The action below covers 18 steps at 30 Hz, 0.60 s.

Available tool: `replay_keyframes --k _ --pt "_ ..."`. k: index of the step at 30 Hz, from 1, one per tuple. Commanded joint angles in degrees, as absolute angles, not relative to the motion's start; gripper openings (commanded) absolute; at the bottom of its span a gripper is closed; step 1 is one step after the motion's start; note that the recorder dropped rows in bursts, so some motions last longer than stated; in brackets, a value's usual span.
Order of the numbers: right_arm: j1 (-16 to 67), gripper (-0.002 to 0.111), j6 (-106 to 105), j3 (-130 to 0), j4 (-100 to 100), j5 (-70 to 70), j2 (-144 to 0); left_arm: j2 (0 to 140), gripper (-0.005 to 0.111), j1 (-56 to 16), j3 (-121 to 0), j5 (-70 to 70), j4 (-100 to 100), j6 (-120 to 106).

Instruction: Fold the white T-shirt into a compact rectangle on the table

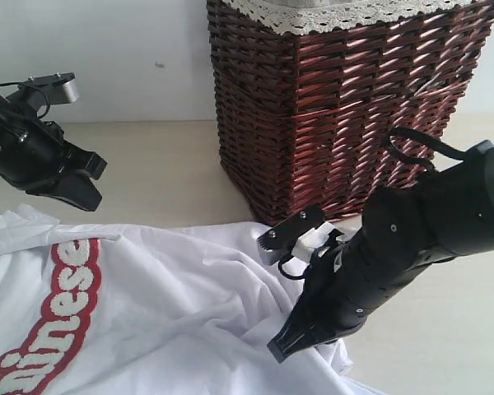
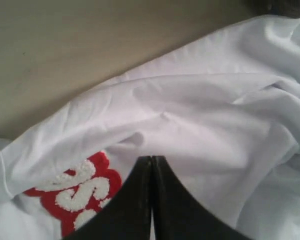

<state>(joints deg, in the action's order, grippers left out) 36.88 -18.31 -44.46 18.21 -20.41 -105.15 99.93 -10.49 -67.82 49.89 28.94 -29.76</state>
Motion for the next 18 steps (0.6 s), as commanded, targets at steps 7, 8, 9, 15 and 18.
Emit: replay_keyframes --k 7,8,9,15,18 --pt "38.96 0.000 -20.04 -43.93 18.82 -21.09 -100.84 99.09 0.000 -10.95 -67.51 50.23 36.93 -35.90" --pt "38.83 0.000 -19.92 -43.93 17.93 -20.81 -99.96 99.09 0.000 -11.31 -67.51 50.74 39.68 -38.09" --pt "38.83 0.000 -19.24 -43.93 16.87 -20.81 -98.91 99.09 0.000 -11.73 -67.51 51.23 42.80 -40.62" --pt "38.83 0.021 -9.76 -43.93 7.33 -18.30 -94.93 99.09 0.000 -13.46 -67.51 49.89 48.59 -44.11" --pt "38.83 0.044 -8.43 -43.93 5.35 -17.00 -92.67 99.09 0.000 -13.46 -67.51 49.89 49.97 -44.64"
